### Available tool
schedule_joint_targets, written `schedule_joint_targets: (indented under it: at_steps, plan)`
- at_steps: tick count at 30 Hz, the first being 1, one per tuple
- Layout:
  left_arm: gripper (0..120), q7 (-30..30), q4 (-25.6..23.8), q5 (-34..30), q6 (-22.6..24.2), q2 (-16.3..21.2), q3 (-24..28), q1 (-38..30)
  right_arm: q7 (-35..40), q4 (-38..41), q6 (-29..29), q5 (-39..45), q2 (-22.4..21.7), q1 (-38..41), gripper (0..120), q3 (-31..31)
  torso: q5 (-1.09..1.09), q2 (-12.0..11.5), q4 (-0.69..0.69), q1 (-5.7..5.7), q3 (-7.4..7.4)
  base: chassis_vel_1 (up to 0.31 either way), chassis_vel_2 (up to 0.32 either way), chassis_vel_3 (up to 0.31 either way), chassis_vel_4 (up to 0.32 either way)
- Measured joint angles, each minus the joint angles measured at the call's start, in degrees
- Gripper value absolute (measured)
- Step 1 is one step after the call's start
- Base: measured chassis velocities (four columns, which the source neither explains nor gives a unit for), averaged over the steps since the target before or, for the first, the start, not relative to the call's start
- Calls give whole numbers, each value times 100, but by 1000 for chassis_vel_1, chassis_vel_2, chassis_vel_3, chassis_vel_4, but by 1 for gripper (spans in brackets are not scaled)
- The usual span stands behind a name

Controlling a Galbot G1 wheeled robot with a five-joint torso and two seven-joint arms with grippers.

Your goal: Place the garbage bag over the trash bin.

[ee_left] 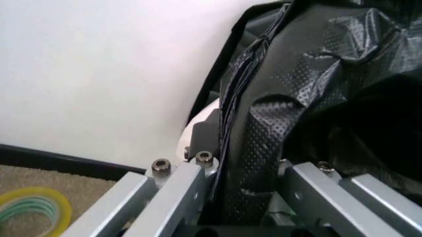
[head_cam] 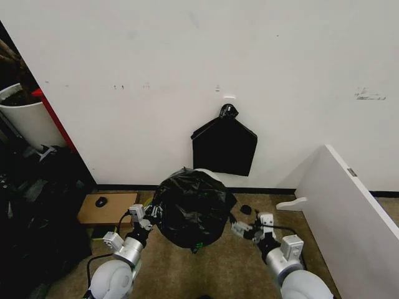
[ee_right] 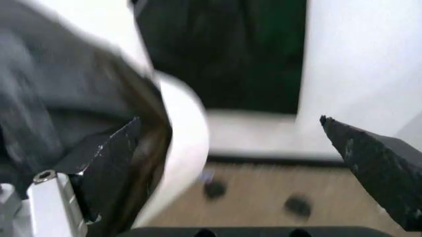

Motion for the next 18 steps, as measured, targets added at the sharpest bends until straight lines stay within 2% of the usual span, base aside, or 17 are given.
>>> schedule_joint_targets:
  at_steps: [4,8,11,15,16,18]
  plan:
    - [0,-162,-70,80,-64,-81,94,51,16,417,354,-578,-17,-283,100,-133,-2,0,-3,0,0,0,0,0,0]
    - [0,-485,-172,215,-142,-277,173,62,-449,810,735,-1211,-90,-723,98,-562,-2,0,-2,0,-1,0,0,0,0]
    - [0,-590,-203,269,-145,-376,206,18,-563,814,759,-1428,-73,-759,90,-855,-2,0,-2,0,-1,0,0,0,0]
    - [0,-811,-310,435,-146,-598,281,-45,-723,458,765,-1770,63,-563,70,-1261,1,0,0,0,0,0,0,0,0]
    - [0,-811,-310,435,-146,-598,281,-45,-723,458,765,-1770,63,-563,70,-1261,1,0,0,0,0,0,0,0,0]
    - [0,-871,-368,543,-155,-674,311,-18,-735,319,751,-1942,94,-467,62,-1390,-1,0,-1,0,0,0,0,0,0]
